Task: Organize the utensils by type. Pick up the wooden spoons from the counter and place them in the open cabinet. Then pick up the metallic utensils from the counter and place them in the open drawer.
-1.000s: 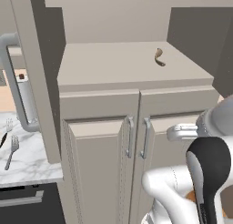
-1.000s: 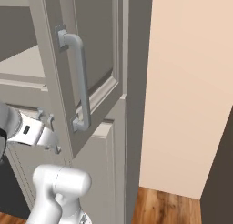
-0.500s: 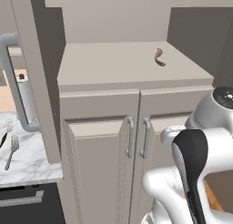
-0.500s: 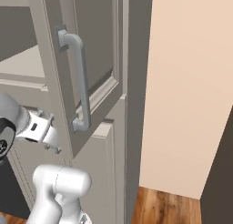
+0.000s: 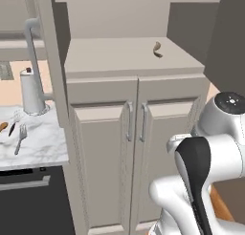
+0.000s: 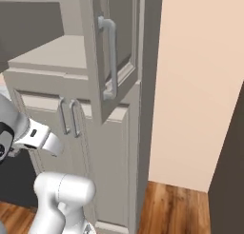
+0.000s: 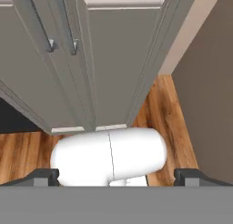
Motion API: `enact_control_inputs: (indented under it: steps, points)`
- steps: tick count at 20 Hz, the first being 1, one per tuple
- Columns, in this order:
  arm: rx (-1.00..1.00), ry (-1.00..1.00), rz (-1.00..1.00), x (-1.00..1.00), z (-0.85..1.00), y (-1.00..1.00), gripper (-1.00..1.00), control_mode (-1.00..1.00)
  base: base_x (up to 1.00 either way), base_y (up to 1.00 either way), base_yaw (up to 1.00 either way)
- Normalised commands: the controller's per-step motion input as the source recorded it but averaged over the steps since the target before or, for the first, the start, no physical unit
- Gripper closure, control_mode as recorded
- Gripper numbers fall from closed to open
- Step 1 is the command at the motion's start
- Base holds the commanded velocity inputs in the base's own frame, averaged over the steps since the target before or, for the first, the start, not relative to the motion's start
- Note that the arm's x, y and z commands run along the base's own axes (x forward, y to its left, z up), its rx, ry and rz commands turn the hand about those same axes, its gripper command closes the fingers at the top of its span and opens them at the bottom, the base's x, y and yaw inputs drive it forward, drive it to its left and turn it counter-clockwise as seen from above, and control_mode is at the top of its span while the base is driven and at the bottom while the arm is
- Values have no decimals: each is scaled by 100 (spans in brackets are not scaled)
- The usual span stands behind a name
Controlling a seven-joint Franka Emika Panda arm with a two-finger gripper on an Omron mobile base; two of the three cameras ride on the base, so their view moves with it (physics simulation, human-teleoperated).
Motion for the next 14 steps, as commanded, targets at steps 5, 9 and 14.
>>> enact_control_inputs:
  steps: [5, 9, 14]
  points:
    - [0, 0, 0, 0, 0, 0, -100, 100, -68, 21, 15]
    - [0, 0, 0, 0, 0, 0, -100, 100, -24, 47, 34]
    - [0, 0, 0, 0, 0, 0, -100, 100, 0, 89, 24]
